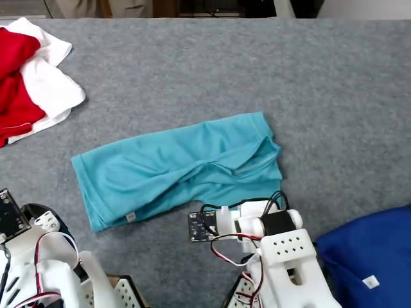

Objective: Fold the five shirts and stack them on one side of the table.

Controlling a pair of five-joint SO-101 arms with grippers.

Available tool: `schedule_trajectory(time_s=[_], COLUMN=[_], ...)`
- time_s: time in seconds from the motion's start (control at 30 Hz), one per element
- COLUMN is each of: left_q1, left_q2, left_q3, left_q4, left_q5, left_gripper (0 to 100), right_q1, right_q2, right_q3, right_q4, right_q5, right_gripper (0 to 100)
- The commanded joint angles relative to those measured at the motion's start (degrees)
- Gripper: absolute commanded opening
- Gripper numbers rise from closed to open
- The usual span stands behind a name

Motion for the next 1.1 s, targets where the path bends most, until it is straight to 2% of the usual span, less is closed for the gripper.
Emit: schedule_trajectory(time_s=[0.0, 0.13, 0.47, 0.87, 0.97, 1.07], left_q1=[-0.2, -0.2, -0.2, -0.3, -0.3, -0.3], left_q2=[1.2, 1.2, 1.2, 1.2, 1.2, 1.2], left_q3=[0.2, 0.2, 0.1, 0.1, 0.1, 0.2], left_q4=[-0.3, -0.3, -0.3, 0.0, -0.1, -0.1], left_q5=[-0.1, -0.1, -0.2, -3.6, -3.4, -3.3], left_gripper=[2, 2, 2, 2, 2, 2], right_q1=[-0.3, -0.2, -0.2, -0.7, -0.7, -0.6], right_q2=[-0.4, -0.4, -0.6, -0.4, -0.2, -0.2], right_q3=[2.8, 2.8, 2.2, -12.8, -10.9, -5.8], right_q4=[1.5, 1.6, 1.6, 9.2, 7.7, 1.8], right_q5=[-1.1, -1.1, -1.1, -0.8, -0.8, -0.8], right_gripper=[10.0, 4.4, 4.4, 4.6, 11.1, 17.2])
